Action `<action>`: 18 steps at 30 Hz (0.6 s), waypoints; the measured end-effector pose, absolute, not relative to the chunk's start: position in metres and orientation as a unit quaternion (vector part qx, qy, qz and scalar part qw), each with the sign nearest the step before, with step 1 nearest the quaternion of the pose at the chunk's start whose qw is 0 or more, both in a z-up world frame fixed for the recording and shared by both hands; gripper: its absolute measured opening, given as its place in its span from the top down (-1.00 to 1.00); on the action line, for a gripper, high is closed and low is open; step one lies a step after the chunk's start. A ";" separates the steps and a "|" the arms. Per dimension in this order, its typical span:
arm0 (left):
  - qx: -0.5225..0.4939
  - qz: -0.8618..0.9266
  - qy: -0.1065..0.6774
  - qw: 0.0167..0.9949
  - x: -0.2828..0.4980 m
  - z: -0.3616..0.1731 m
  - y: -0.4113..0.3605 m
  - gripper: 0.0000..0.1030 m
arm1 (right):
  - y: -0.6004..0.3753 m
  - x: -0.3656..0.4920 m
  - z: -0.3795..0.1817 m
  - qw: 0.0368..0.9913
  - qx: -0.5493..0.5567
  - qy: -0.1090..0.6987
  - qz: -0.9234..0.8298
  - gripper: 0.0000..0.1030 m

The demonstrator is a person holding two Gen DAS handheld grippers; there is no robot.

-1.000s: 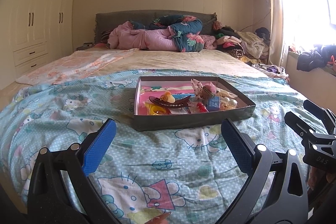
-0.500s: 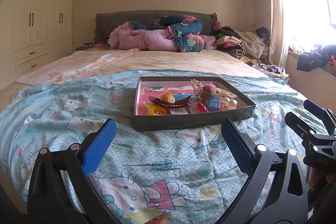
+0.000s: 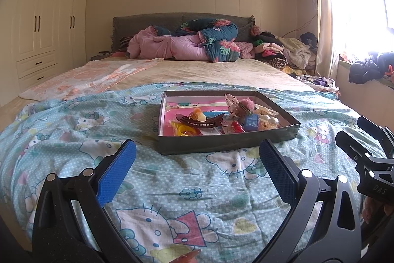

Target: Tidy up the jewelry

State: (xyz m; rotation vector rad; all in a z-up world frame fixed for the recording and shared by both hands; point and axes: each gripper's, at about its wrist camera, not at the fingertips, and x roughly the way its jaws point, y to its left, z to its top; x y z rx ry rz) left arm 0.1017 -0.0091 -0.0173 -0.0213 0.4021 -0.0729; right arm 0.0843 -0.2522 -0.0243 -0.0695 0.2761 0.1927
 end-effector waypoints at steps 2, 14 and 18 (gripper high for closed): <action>-0.011 -0.036 0.199 0.979 0.101 -0.017 -0.009 -0.78 | -0.252 0.084 -0.024 0.985 -0.035 0.137 0.096 -0.88; -0.010 -0.036 0.199 0.979 0.101 -0.018 -0.009 -0.78 | -0.253 0.084 -0.023 0.985 -0.035 0.137 0.096 -0.88; -0.008 -0.034 0.200 0.979 0.102 -0.017 -0.008 -0.78 | -0.253 0.084 -0.023 0.985 -0.034 0.137 0.096 -0.88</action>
